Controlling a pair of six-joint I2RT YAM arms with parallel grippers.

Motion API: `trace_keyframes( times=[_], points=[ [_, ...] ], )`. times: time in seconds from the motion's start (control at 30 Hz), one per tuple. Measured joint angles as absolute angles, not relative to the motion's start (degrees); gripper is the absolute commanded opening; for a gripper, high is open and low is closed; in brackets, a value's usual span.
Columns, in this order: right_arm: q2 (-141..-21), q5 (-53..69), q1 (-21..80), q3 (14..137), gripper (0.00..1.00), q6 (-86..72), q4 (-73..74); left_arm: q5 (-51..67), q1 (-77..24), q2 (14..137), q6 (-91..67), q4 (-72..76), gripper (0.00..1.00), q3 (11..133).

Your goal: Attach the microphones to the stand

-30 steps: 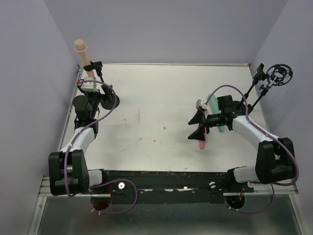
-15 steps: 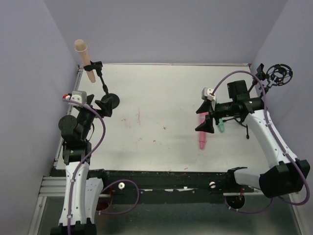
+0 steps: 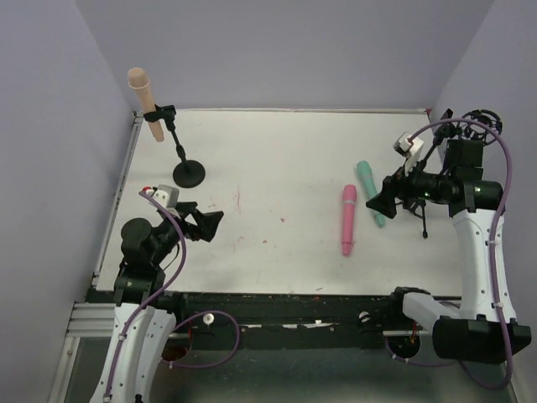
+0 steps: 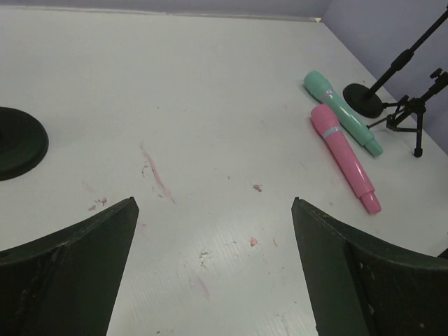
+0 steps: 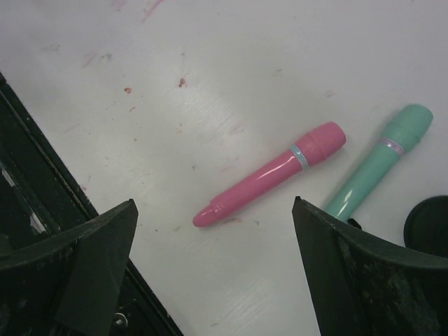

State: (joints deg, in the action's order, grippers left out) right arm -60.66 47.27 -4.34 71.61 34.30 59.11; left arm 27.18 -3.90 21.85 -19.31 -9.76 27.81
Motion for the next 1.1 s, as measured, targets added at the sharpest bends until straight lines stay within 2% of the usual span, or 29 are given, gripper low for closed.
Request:
trace_keyframes(
  times=[0.23,0.4,0.83,1.1],
  points=[
    [-62.3,51.7,-17.3,76.8,1.0,34.4,65.6,24.4,-6.7,19.4,-18.5,-12.3,0.99,27.3],
    [-62.0,51.0,-21.6,77.3,1.0,32.8,66.2,23.6,-7.3,18.3,-18.4,-12.6,0.99,27.3],
    [-62.5,39.3,-26.7,79.4,1.0,28.1,65.8,23.0,-7.6,17.7,-18.2,-12.6,0.99,27.3],
    [-61.5,26.3,-27.0,72.8,0.98,19.4,56.6,23.0,-7.6,17.7,-18.2,-12.6,0.99,27.3]
  ],
)
